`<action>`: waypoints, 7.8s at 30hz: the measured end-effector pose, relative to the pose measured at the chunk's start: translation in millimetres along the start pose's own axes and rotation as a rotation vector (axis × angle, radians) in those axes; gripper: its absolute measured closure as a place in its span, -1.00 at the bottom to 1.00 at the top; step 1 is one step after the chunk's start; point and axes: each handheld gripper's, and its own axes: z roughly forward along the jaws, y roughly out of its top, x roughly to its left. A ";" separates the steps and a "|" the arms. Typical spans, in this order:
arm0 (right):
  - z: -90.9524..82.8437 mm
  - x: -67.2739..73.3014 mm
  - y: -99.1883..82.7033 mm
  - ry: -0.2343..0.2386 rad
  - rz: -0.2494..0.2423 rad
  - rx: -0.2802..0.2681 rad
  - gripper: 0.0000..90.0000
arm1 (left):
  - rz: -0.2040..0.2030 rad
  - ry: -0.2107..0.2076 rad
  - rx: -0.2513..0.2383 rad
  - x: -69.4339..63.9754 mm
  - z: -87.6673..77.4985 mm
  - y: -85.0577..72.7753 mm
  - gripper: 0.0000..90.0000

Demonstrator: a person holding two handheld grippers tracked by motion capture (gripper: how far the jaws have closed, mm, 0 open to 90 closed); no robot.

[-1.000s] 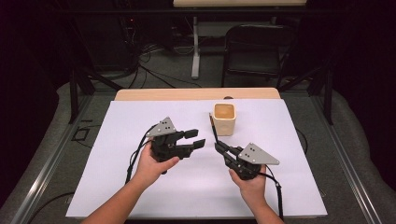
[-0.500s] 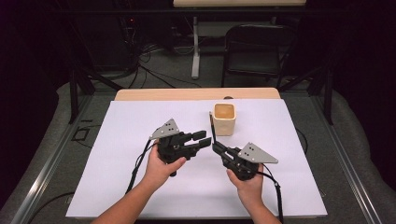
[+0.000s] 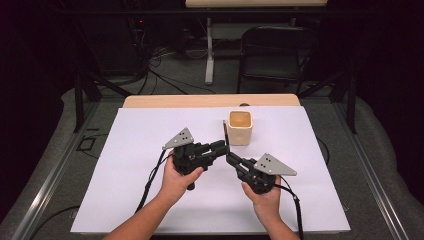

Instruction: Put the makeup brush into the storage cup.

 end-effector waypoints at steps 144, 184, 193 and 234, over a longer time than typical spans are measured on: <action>-19.5 -9.0 44.5 -0.004 0.046 0.057 0.13 | 0.204 0.079 0.142 -14.0 16.5 -26.8 0.86; -24.2 -10.7 45.7 0.029 0.089 0.059 0.81 | 0.215 0.050 0.158 -21.7 27.2 -35.1 0.86; -25.1 -13.4 44.0 0.033 0.103 0.058 0.86 | 0.214 0.052 0.160 -21.9 27.9 -35.9 0.86; -16.1 -25.3 72.8 -0.040 -0.027 0.082 0.86 | 0.243 0.249 0.183 5.1 -15.2 -37.8 -0.23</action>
